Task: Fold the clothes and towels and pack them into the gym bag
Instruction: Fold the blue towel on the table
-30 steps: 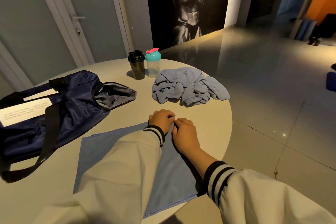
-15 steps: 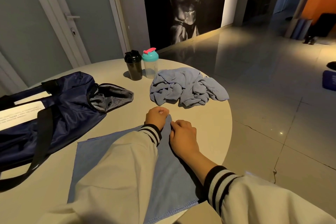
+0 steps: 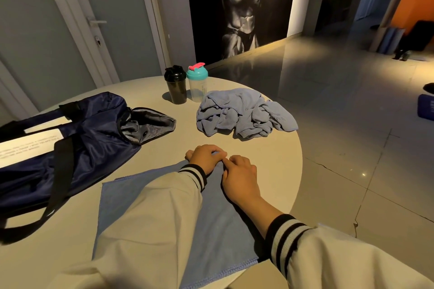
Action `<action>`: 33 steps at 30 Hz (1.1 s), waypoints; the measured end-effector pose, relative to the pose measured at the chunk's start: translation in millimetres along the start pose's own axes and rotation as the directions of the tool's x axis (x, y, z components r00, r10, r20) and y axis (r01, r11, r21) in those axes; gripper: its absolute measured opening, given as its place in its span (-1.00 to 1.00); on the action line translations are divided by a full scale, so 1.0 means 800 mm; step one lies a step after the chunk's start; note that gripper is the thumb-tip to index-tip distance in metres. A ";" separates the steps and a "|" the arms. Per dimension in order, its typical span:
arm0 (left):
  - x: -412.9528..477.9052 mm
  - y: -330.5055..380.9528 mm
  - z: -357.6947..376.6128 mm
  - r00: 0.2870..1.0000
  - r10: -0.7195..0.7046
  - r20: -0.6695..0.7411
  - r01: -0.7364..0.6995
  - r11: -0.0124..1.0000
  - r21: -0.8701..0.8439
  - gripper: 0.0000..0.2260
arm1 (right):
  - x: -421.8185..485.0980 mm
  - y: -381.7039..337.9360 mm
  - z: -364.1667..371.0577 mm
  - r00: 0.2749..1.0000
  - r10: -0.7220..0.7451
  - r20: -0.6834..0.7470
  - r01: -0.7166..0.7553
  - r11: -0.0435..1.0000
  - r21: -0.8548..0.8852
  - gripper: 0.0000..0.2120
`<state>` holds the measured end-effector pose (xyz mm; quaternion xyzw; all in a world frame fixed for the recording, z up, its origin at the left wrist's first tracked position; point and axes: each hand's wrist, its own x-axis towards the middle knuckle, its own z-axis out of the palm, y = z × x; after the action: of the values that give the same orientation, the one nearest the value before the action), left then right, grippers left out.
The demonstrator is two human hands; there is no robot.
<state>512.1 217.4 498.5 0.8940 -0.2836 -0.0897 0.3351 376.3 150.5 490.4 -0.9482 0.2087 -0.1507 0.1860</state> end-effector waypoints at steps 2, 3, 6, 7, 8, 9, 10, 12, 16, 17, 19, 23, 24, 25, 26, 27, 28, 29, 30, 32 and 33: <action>-0.003 0.001 -0.001 0.999 -0.015 -0.029 0.016 1.000 0.006 -0.83 | 0.000 0.000 0.001 1.000 0.004 0.000 -0.004 1.000 -0.004 -0.58; -0.003 0.000 0.000 0.999 -0.022 -0.047 0.023 1.000 0.004 -0.82 | -0.001 -0.001 0.000 1.000 0.003 0.000 -0.003 1.000 -0.009 -0.58; -0.005 -0.001 0.000 0.993 -0.044 -0.111 0.042 0.999 -0.024 -0.80 | -0.001 -0.001 -0.001 1.000 -0.004 0.002 0.004 0.999 -0.032 -0.58; -0.004 -0.001 -0.001 0.990 -0.059 -0.128 0.054 0.998 -0.044 -0.81 | -0.001 -0.001 -0.001 1.000 -0.006 0.001 0.006 0.999 -0.034 -0.58; -0.002 -0.001 -0.002 0.987 -0.081 -0.140 0.072 0.995 -0.071 -0.83 | -0.002 -0.002 -0.001 1.000 -0.006 -0.001 0.005 0.999 -0.033 -0.58; -0.001 0.000 -0.004 0.984 -0.103 -0.147 0.089 0.991 -0.095 -0.85 | -0.002 -0.002 -0.001 1.000 -0.004 -0.004 0.004 0.999 -0.033 -0.59; 0.001 0.001 -0.005 0.981 -0.118 -0.151 0.102 0.989 -0.110 -0.88 | -0.002 -0.003 -0.001 1.000 -0.003 -0.007 0.002 0.999 -0.039 -0.59; 0.003 -0.001 -0.002 0.978 -0.136 -0.161 0.114 0.984 -0.137 -0.93 | -0.001 -0.004 -0.001 1.000 -0.004 -0.009 0.003 0.998 -0.059 -0.59; 0.004 -0.008 0.009 0.978 -0.128 -0.165 0.086 0.967 -0.240 -0.79 | -0.002 -0.006 -0.001 1.000 -0.001 -0.014 0.000 0.998 -0.068 -0.61; 0.003 -0.008 0.007 0.981 -0.110 -0.159 0.063 0.960 -0.273 -0.77 | -0.002 -0.006 -0.001 1.000 0.001 -0.018 -0.002 0.998 -0.068 -0.61; 0.000 -0.011 0.002 0.988 -0.065 -0.142 0.008 0.930 -0.368 -0.78 | -0.002 -0.005 -0.001 1.000 0.008 -0.021 -0.009 0.998 -0.060 -0.61; -0.007 -0.015 -0.006 0.993 -0.008 -0.114 -0.042 0.904 -0.426 -0.78 | -0.002 -0.007 -0.001 1.000 0.013 -0.017 -0.014 0.999 -0.049 -0.61; -0.007 -0.016 -0.006 0.994 -0.004 -0.110 -0.042 0.909 -0.414 -0.77 | -0.002 -0.007 -0.001 1.000 0.015 -0.017 -0.015 0.999 -0.046 -0.62; -0.007 -0.016 -0.006 0.995 -0.002 -0.104 -0.040 0.918 -0.395 -0.76 | -0.002 -0.007 -0.001 1.000 0.017 -0.015 -0.018 0.999 -0.045 -0.62; -0.008 -0.016 -0.006 0.995 0.002 -0.103 -0.040 0.927 -0.372 -0.75 | -0.002 -0.007 -0.002 1.000 0.019 -0.011 -0.019 0.999 -0.046 -0.62; -0.008 -0.015 -0.006 0.994 -0.002 -0.107 -0.036 0.936 -0.351 -0.74 | -0.002 -0.007 -0.002 1.000 0.018 -0.007 -0.018 0.999 -0.046 -0.62; -0.008 -0.013 -0.006 0.994 -0.009 -0.113 -0.030 0.941 -0.338 -0.74 | -0.002 -0.006 -0.003 1.000 0.019 -0.002 -0.019 0.999 -0.042 -0.61; -0.008 -0.012 -0.006 0.992 -0.020 -0.124 -0.022 0.944 -0.329 -0.73 | -0.002 -0.006 -0.003 1.000 0.020 0.001 -0.019 0.999 -0.035 -0.62; -0.008 -0.011 -0.007 0.989 -0.028 -0.146 -0.018 0.951 -0.310 -0.72 | -0.002 -0.006 -0.002 1.000 0.021 0.003 -0.021 0.999 -0.031 -0.62; -0.011 -0.008 -0.007 0.974 -0.023 -0.227 -0.041 0.961 -0.274 -0.72 | -0.001 -0.006 -0.002 1.000 0.020 0.002 -0.020 0.999 -0.035 -0.62; -0.013 -0.006 -0.007 0.962 0.000 -0.273 -0.076 0.960 -0.268 -0.74 | 0.000 -0.006 -0.002 1.000 0.020 -0.003 -0.020 0.999 -0.039 -0.62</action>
<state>508.0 229.5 499.5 0.8367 -0.2373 0.0010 0.4936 377.6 153.9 493.5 -0.9494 0.2213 -0.1458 0.1688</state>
